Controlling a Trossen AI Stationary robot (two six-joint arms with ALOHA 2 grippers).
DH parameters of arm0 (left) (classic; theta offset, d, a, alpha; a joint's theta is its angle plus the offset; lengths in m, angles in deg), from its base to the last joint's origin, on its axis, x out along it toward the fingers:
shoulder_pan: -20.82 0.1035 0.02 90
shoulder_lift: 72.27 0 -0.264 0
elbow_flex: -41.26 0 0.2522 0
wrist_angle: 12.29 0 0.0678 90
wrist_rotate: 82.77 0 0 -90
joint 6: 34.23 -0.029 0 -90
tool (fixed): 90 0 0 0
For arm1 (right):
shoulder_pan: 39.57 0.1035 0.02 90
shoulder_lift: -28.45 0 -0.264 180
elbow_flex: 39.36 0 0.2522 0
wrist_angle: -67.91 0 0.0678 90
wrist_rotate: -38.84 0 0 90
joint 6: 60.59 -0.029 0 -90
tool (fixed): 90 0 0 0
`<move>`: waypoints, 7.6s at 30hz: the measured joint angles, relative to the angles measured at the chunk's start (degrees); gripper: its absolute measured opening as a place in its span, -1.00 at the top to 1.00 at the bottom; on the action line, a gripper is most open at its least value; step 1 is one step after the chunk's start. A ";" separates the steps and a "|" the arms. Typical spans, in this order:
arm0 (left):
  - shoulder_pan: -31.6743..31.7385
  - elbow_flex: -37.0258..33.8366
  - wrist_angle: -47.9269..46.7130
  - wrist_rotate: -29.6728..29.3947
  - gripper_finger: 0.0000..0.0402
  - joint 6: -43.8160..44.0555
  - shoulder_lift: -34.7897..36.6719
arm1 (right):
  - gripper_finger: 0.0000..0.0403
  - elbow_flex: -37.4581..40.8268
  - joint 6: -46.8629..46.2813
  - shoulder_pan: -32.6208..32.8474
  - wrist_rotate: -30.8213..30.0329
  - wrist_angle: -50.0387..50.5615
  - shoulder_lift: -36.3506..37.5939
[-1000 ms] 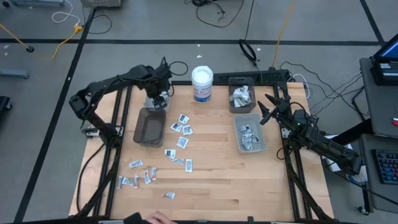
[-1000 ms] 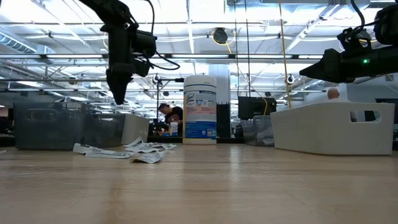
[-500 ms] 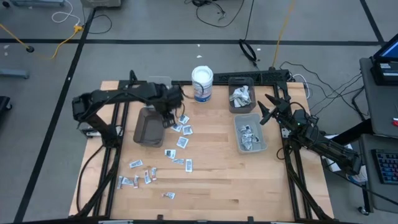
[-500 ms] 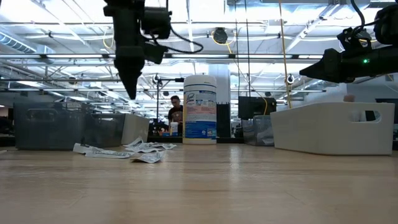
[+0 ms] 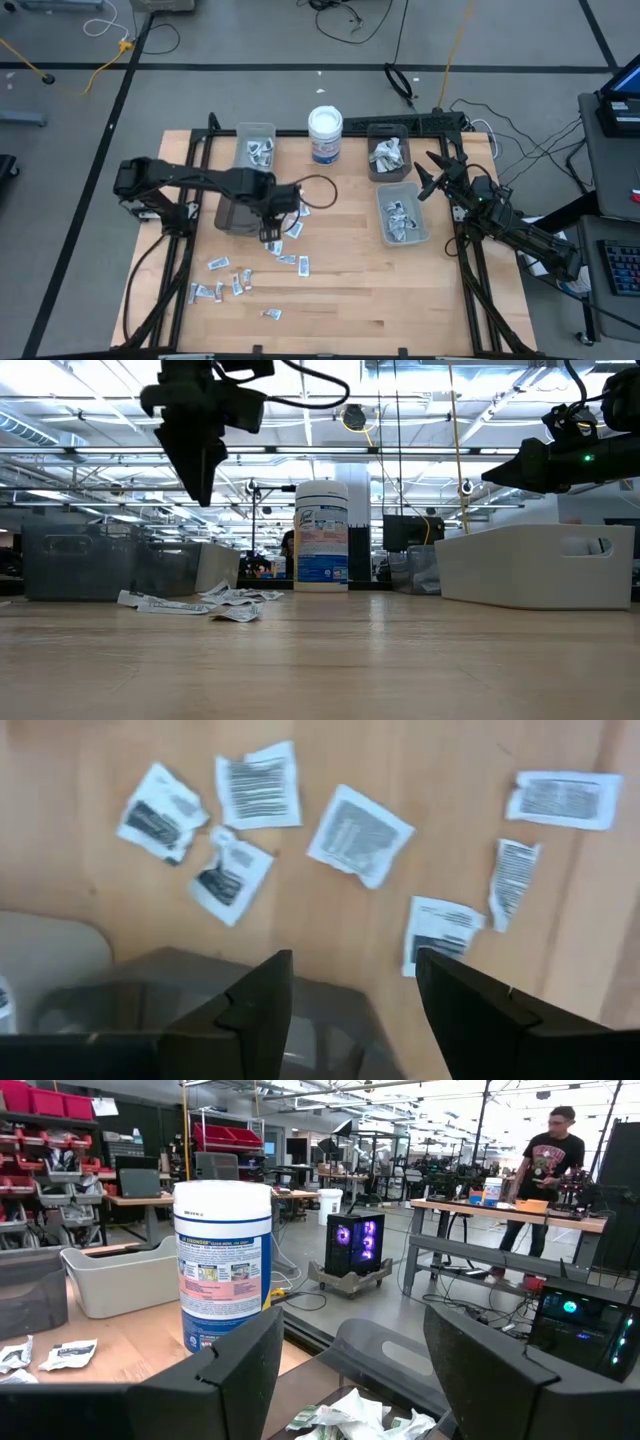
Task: Pick & Place First Aid Supplies
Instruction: Put the gray towelette pack into the left gray bin
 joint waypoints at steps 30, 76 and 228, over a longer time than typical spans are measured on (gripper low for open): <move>-1.60 6.18 6.91 1.78 -0.09 -1.98 -10.22 | -0.18 0.02 0.02 0.02 -0.02 0.02 0.00; -2.26 2.12 15.88 4.30 0.98 -1.38 -24.27 | -0.18 0.01 0.02 0.00 0.00 0.00 -0.02; 0.44 2.12 -3.69 0.02 0.00 -14.31 -1.97 | -0.18 0.01 0.02 0.01 -0.02 0.00 -0.02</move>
